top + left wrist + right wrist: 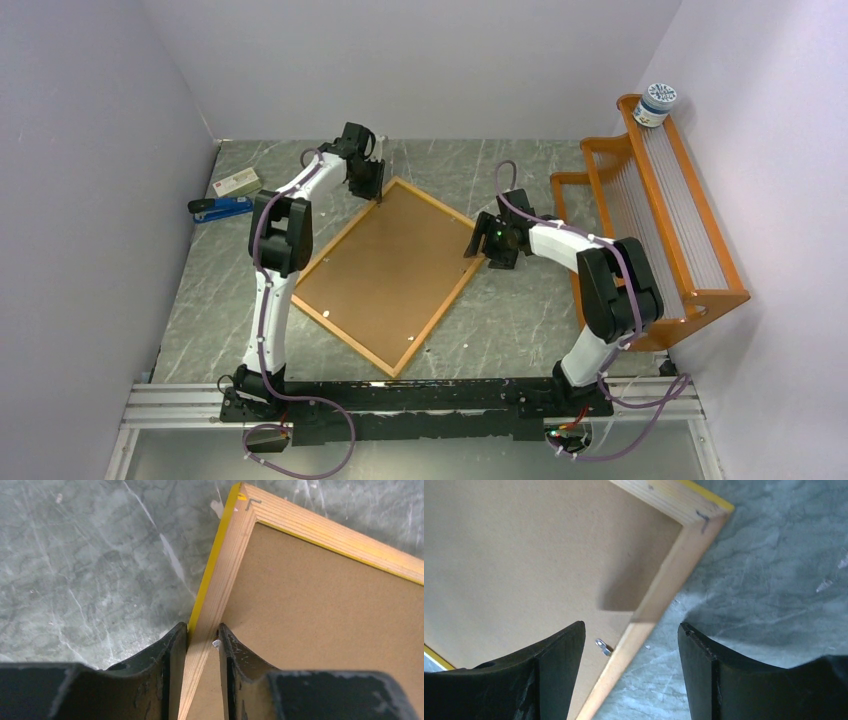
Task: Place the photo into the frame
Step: Install the photo frame at the center of the board.
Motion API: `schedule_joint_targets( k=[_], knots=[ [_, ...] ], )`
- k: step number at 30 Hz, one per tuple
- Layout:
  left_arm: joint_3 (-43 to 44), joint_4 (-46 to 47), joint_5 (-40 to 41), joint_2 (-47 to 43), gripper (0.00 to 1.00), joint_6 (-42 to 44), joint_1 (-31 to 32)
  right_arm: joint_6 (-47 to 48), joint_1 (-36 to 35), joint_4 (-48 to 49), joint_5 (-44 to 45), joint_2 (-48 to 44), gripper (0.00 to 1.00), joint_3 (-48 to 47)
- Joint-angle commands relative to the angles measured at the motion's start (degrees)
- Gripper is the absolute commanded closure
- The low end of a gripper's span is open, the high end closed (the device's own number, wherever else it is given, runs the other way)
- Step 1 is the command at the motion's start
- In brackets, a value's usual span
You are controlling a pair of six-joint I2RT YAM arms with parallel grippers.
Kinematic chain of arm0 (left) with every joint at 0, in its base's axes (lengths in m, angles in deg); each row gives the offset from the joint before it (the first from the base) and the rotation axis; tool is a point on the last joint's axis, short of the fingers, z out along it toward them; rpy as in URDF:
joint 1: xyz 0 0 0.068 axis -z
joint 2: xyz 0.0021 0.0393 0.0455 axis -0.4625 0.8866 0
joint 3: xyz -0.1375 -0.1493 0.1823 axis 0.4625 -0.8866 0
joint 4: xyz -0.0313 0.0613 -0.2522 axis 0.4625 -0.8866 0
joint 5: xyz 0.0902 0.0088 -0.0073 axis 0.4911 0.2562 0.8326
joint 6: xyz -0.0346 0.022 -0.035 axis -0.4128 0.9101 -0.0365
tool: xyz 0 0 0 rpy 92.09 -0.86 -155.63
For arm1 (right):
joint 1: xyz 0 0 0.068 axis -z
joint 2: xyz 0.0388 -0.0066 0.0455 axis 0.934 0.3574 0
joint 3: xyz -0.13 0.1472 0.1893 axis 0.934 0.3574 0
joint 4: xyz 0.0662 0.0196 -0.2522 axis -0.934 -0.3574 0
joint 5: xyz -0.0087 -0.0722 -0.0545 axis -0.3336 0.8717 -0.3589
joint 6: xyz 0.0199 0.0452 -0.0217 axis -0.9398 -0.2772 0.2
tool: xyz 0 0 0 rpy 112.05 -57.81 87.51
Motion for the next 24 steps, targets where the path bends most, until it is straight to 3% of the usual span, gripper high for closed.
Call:
schedule_joint_targets(
  k=[1, 10, 24],
  knots=[
    [0.7, -10.4, -5.2, 1.8, 0.65, 6.7, 0.8, 0.9, 0.3, 0.1, 0.0, 3.2, 0.28, -3.0],
    [1.1, -16.0, -11.6, 0.9, 0.68, 16.1, 0.6, 1.9, 1.1, 3.0, -4.0, 7.2, 0.29, -6.7],
    [0.4, -17.4, -8.6, -0.8, 0.84, 17.6, 0.4, 3.3, 2.1, 2.9, -6.7, 8.5, 0.28, -10.3]
  ],
)
